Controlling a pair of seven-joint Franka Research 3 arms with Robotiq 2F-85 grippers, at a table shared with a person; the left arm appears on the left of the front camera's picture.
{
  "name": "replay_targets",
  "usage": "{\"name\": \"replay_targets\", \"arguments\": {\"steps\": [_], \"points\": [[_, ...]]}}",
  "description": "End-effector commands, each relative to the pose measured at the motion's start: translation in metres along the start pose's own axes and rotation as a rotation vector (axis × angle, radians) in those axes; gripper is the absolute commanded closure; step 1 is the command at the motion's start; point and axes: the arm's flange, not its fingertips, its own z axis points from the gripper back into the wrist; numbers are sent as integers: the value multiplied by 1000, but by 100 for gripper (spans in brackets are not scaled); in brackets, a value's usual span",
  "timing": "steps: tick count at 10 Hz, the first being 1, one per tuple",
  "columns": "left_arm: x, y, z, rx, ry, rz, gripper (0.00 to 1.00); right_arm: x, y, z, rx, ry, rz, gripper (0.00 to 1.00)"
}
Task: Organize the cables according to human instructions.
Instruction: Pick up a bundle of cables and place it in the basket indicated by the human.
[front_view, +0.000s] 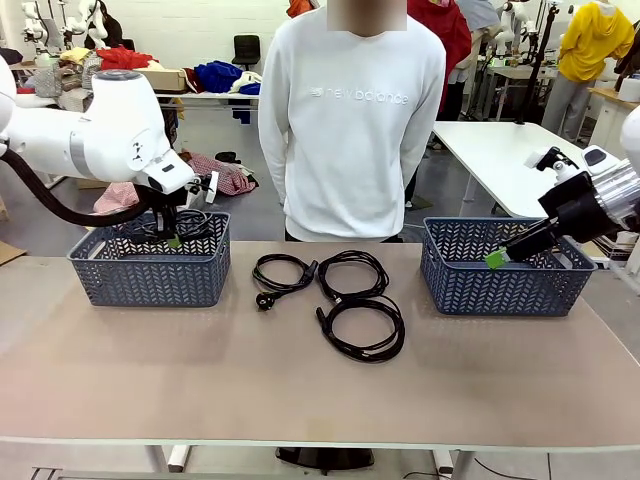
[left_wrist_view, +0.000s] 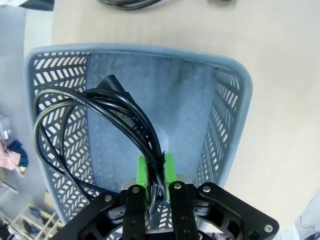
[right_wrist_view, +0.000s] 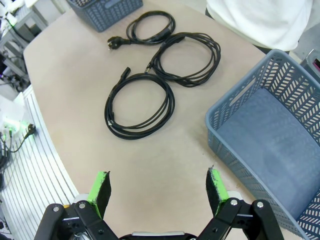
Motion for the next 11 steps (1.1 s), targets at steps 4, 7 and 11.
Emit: {"name": "replay_targets", "arguments": {"steps": [4,7,11], "points": [[-6,6,-1,-2,16,20,46,1,-4,0,16,-24,20,0],[-8,2,6,-34,12,29,42,1,-4,0,16,-24,20,0],[-9,-1,5,-82,-6,37,3,1,-4,0,16,-24,20,0]]}}
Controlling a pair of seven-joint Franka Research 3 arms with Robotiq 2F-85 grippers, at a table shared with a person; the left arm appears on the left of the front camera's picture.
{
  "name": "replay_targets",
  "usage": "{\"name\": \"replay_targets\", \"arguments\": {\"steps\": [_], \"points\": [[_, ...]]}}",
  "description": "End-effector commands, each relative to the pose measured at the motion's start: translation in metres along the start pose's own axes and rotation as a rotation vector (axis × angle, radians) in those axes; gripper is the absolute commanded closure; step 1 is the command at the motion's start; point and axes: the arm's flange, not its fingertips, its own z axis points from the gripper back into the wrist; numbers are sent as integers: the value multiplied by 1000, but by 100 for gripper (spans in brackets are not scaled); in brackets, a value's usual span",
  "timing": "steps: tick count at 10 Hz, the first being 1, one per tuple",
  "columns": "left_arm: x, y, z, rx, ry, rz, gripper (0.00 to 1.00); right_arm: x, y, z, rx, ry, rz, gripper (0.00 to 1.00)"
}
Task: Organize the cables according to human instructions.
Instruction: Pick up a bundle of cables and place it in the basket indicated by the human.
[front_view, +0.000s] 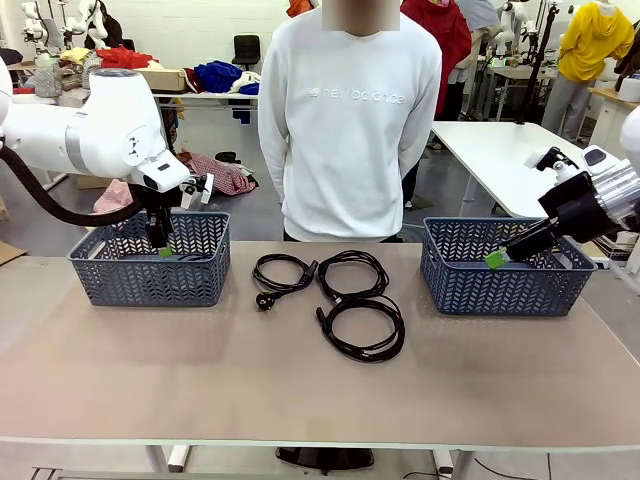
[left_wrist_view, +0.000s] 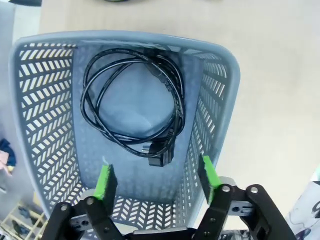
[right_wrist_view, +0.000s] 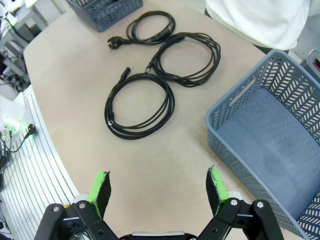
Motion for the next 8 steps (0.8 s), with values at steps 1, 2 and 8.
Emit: {"name": "replay_targets", "arguments": {"steps": [1,2,8], "points": [[-2,0,5,-23,-25,14,0,1,-4,0,16,-24,19,0],[-3,0,5,-26,-27,17,0,1,-4,0,16,-24,19,0],[0,-1,1,-13,-18,18,0,1,-4,0,16,-24,19,0]]}}
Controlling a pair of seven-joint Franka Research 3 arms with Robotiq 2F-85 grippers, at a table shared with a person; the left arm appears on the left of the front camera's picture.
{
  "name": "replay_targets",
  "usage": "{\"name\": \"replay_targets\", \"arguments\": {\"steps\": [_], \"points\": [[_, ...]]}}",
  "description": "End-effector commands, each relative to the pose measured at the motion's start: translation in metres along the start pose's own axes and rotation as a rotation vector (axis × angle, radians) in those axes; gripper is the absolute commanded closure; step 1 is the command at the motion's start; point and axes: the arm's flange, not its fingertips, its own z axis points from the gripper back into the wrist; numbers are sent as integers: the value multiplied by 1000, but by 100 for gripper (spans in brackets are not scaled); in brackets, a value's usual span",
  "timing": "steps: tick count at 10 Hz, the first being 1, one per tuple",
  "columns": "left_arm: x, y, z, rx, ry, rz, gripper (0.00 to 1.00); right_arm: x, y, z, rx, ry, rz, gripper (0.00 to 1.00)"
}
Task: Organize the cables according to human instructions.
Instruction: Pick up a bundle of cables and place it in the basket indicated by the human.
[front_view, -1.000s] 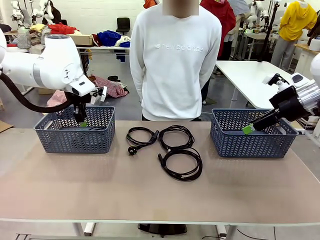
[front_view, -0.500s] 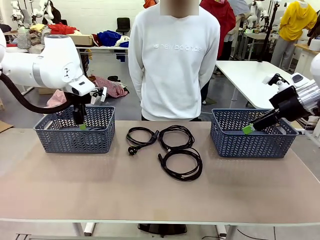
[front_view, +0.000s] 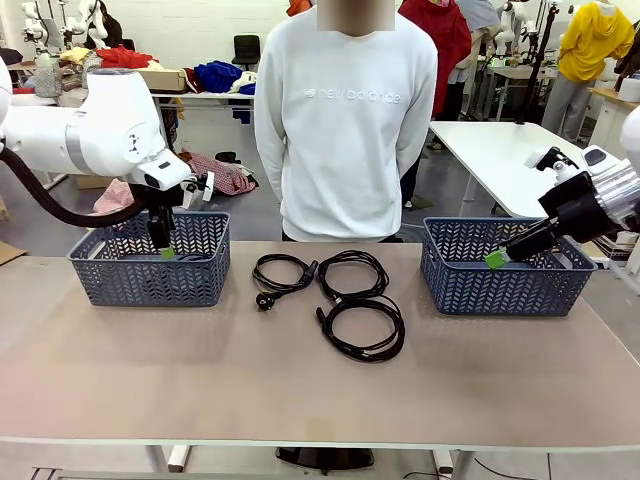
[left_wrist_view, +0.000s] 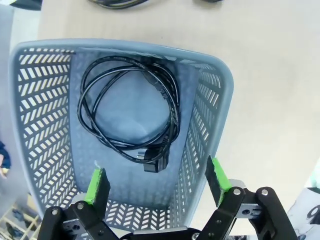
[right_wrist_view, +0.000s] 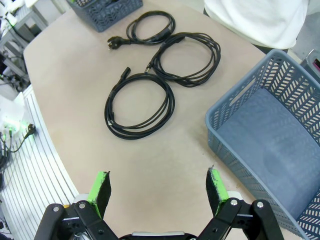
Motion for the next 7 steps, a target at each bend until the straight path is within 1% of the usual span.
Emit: {"name": "replay_targets", "arguments": {"steps": [1,2,3,5,6,7], "points": [[-2,0,0,3,12,-9,0,1,-4,0,16,-24,19,0],[0,0,0,0,0,0,0,1,-4,0,16,-24,19,0],[10,-6,12,19,-21,6,0,1,-4,0,16,-24,19,0],[26,-24,35,24,-94,-4,0,1,-4,0,16,-24,19,0],[33,-31,40,24,-123,-12,0,1,-4,0,16,-24,19,0],[41,-45,43,8,-173,-8,0,1,-4,0,16,-24,19,0]]}}
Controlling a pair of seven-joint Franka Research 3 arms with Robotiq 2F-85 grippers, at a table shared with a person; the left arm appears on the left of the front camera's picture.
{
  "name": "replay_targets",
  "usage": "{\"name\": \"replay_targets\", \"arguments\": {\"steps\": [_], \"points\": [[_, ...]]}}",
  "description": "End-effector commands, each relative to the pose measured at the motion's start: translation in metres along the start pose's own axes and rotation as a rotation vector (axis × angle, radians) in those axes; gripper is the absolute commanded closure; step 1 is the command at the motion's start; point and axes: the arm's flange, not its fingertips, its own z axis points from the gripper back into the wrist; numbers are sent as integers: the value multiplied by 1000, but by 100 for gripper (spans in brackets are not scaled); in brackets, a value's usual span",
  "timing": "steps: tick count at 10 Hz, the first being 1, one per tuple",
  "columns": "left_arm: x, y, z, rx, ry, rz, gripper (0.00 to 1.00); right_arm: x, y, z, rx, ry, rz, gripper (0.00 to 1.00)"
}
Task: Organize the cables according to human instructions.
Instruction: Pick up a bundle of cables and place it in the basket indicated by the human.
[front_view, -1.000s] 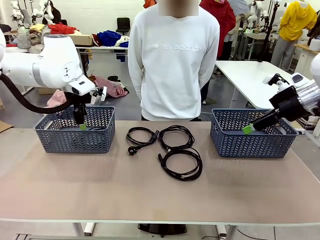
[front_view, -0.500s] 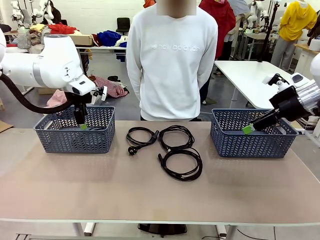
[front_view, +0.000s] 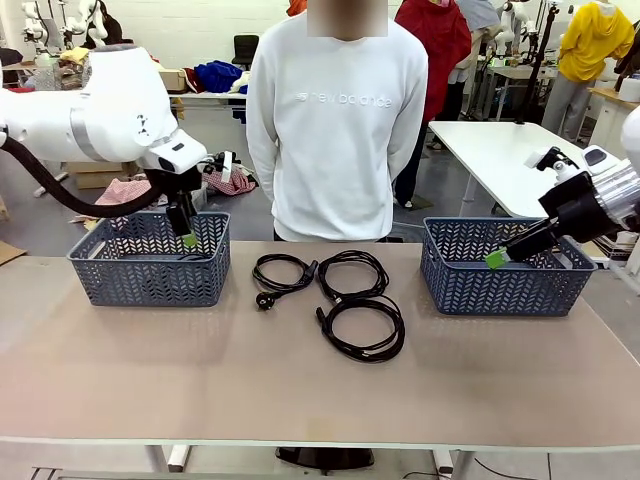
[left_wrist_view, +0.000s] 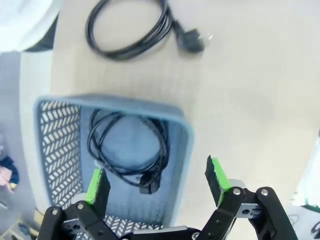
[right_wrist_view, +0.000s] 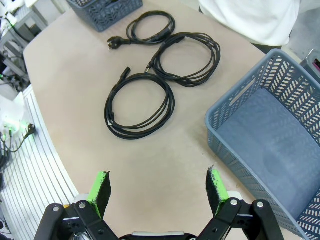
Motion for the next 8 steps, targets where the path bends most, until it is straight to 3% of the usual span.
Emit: {"name": "replay_targets", "arguments": {"steps": [1,5,8], "points": [[1,-31,-1,-35,-93,5,0,1,-4,0,16,-24,19,0],[14,-81,-9,-86,-255,-7,0,1,-4,0,16,-24,19,0],[14,-108,-8,-98,-320,30,0,1,-4,0,16,-24,19,0]]}}
